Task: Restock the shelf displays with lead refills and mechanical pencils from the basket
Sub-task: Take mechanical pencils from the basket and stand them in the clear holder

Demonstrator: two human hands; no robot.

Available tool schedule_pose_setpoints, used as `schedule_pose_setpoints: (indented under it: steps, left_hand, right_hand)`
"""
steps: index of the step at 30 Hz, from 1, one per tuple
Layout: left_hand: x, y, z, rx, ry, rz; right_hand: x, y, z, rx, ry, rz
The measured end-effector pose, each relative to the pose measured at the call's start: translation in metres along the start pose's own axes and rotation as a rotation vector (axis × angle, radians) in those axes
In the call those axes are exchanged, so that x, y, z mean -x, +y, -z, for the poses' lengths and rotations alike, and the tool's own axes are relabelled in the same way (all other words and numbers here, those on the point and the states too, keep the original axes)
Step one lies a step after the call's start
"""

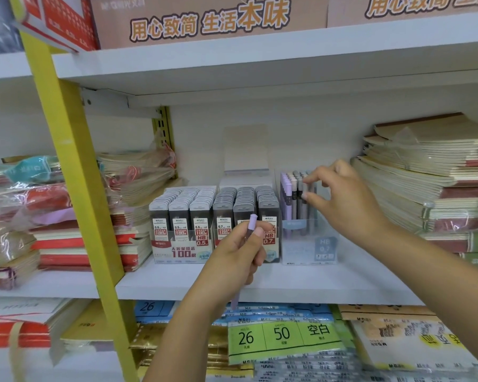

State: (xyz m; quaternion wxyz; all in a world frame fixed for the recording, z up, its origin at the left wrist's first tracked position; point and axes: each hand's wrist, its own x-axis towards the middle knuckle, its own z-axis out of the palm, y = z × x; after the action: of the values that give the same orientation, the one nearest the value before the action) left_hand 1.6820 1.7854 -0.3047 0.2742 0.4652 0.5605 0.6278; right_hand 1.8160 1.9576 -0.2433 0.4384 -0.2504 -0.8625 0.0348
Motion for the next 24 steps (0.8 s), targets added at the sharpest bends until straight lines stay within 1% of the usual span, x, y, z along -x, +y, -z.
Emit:
schedule_pose_setpoints:
  steps: [2,4,6,10,11,13,15,17,18,20,21,22,24]
  left_hand:
    - [0.001,0.001,0.0,0.009,-0.005,0.006]
    - [0.0,0.002,-0.002,-0.001,-0.022,0.002]
    - [0.0,0.003,-0.006,-0.011,-0.048,-0.015]
    - [0.001,0.011,-0.02,-0.064,-0.131,-0.059]
    - [0.001,0.011,-0.024,-0.075,-0.142,-0.065]
    - [0.0,0.012,-0.03,-0.073,-0.129,-0.082]
    - [-0.004,0.012,-0.035,-0.075,-0.057,-0.101]
    - [-0.008,0.009,-0.038,-0.168,0.099,-0.157]
    - [-0.01,0.004,-0.039,-0.287,0.213,-0.225]
    - [-0.01,-0.002,-0.037,-0.638,0.482,-0.421]
    - [-0.009,-0.004,-0.036,-0.784,0.576,-0.51]
    - [-0.01,-0.007,-0.034,-0.881,0.628,-0.571]
    - [-0.012,-0.011,-0.031,-0.985,0.624,-0.591]
  right_hand:
    - [0.005,-0.004,0.003,-0.029,0.034,-0.022]
    - [0.013,-0.015,0.009,-0.116,0.064,-0.014]
    - [0.023,-0.029,0.013,-0.267,-0.011,-0.004]
    - [0.036,-0.049,0.019,-0.663,-0.281,-0.069]
    - [0.037,-0.05,0.02,-0.724,-0.31,-0.09]
    - [0.037,-0.047,0.021,-0.771,-0.296,-0.131]
    - [0.035,-0.042,0.023,-0.791,-0.206,-0.16]
    - [0.03,-0.034,0.03,-0.844,-0.021,-0.178]
    - [0.026,-0.03,0.036,-0.86,0.093,-0.163]
    - [0.019,-0.023,0.049,-0.804,0.265,-0.064]
    - [0.016,-0.021,0.053,-0.766,0.301,-0.008]
    - [0.013,-0.02,0.055,-0.731,0.303,0.044]
    - [0.01,-0.021,0.052,-0.62,0.246,0.127]
